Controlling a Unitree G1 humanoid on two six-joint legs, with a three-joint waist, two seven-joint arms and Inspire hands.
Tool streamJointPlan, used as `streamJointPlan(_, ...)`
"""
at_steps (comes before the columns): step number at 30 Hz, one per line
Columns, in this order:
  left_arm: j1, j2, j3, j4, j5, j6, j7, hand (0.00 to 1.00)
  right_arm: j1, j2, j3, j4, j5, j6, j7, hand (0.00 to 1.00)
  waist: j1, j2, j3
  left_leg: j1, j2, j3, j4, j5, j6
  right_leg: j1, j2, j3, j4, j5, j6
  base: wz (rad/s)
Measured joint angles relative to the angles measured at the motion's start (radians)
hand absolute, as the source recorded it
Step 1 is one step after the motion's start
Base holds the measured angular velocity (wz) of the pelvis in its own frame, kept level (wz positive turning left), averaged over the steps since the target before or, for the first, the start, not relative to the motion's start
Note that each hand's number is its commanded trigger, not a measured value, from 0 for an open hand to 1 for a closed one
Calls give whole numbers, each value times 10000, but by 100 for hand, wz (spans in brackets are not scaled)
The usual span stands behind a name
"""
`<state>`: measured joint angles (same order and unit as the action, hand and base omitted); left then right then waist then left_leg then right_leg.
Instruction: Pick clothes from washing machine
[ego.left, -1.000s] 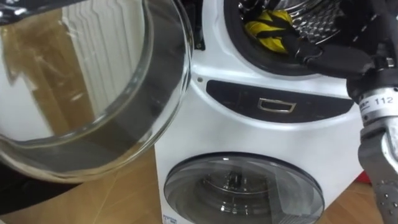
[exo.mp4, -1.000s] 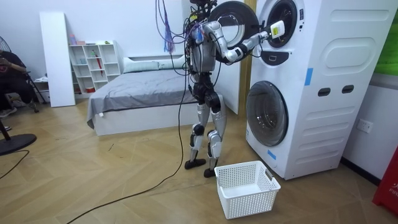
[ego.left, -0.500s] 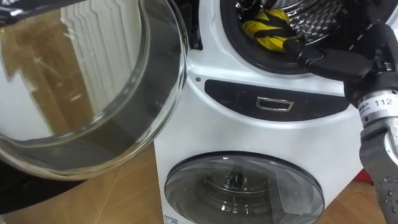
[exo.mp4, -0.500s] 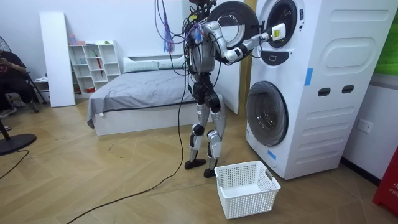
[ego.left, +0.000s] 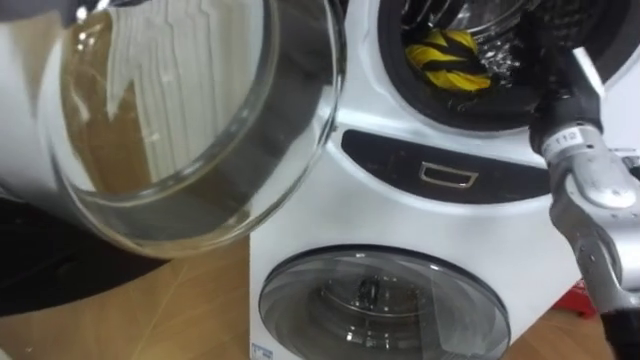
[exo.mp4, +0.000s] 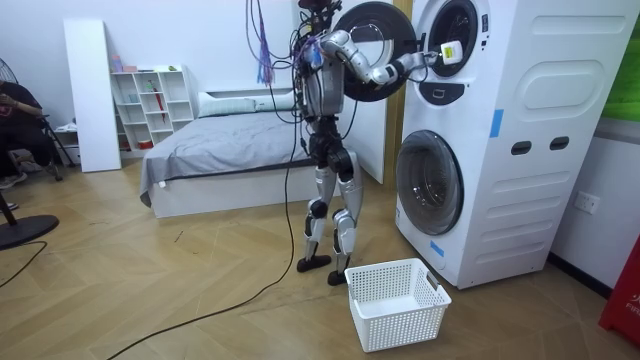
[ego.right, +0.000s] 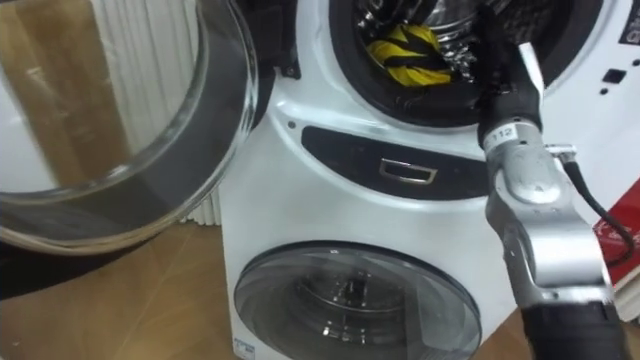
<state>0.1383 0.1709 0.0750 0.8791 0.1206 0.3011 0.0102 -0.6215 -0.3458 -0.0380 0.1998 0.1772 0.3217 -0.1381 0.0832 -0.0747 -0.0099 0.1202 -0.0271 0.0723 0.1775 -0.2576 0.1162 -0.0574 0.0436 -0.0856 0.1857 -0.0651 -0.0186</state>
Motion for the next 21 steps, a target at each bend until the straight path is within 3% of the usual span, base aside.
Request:
streamJointPlan(5, 4, 50, 4, 50, 2, 4, 14, 0, -126, -63, 179, 278, -278, 4, 100, 0, 66, -72, 22, -56, -7, -214, 53, 2, -2, 31, -46, -211, -5, -42, 20, 12)
streamJointPlan(10, -53, 52, 5, 41, 13, 18, 7, 0, -238, -66, 182, 296, -280, 44, 177, 0, 69, -217, 108, -64, -9, -210, 49, 1, -2, 32, -64, -234, -17, -43, 20, 0)
streamJointPlan(21, -105, 73, 17, 38, 66, 49, 36, 0, -540, -125, 183, 381, -294, 178, 201, 0, 71, -159, 77, -139, -18, -197, 116, 1, -1, -23, -66, -233, -6, -38, 10, 0)
